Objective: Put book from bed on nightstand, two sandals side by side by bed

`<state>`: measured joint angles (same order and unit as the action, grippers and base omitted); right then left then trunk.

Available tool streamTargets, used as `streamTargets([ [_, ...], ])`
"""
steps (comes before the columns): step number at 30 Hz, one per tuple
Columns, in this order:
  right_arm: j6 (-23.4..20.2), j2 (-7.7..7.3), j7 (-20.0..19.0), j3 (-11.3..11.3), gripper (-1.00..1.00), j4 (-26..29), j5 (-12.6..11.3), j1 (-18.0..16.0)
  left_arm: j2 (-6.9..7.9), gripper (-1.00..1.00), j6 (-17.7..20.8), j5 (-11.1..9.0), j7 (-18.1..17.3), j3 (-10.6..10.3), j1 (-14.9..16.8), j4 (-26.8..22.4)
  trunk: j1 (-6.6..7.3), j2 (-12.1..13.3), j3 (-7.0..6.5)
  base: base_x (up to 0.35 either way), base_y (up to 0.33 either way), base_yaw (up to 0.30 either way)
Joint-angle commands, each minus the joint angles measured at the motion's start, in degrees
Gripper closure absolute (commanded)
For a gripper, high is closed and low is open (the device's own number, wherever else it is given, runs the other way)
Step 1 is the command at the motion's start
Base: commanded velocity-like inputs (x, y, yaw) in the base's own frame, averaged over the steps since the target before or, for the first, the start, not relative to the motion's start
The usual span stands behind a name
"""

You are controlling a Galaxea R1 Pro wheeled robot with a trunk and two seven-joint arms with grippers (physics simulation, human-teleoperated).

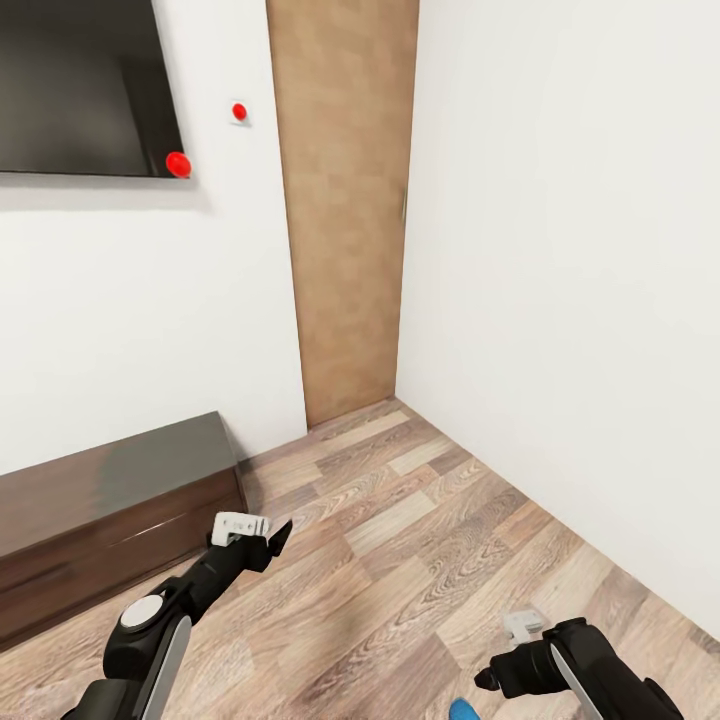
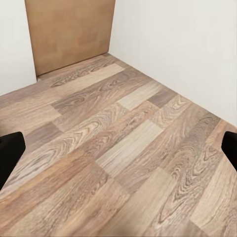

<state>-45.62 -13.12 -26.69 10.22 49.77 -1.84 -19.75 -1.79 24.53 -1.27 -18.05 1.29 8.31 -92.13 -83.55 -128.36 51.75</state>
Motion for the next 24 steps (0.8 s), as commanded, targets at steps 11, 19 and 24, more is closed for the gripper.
streamTargets([
  [11,-0.26,-0.06,0.03,0.16,-1.0,0.06,-0.17,-0.05,-0.06,-1.0,0.43,-0.14,-0.32,0.13,0.04,-0.07,-2.41,-4.45,3.03,0.0,0.0,0.0],
  [19,-0.26,-0.06,0.04,0.16,-1.0,0.06,-0.18,-0.04,-0.06,-1.0,0.43,-0.14,-0.32,0.17,0.04,-0.07,-4.17,-7.66,5.18,0.0,0.0,0.0],
  [24,-0.26,-0.06,0.06,0.16,-1.0,0.06,-0.15,-0.02,-0.06,-1.0,0.43,-0.14,-0.32,0.17,0.04,-0.07,-5.27,-9.67,6.52,0.0,0.0,0.0],
])
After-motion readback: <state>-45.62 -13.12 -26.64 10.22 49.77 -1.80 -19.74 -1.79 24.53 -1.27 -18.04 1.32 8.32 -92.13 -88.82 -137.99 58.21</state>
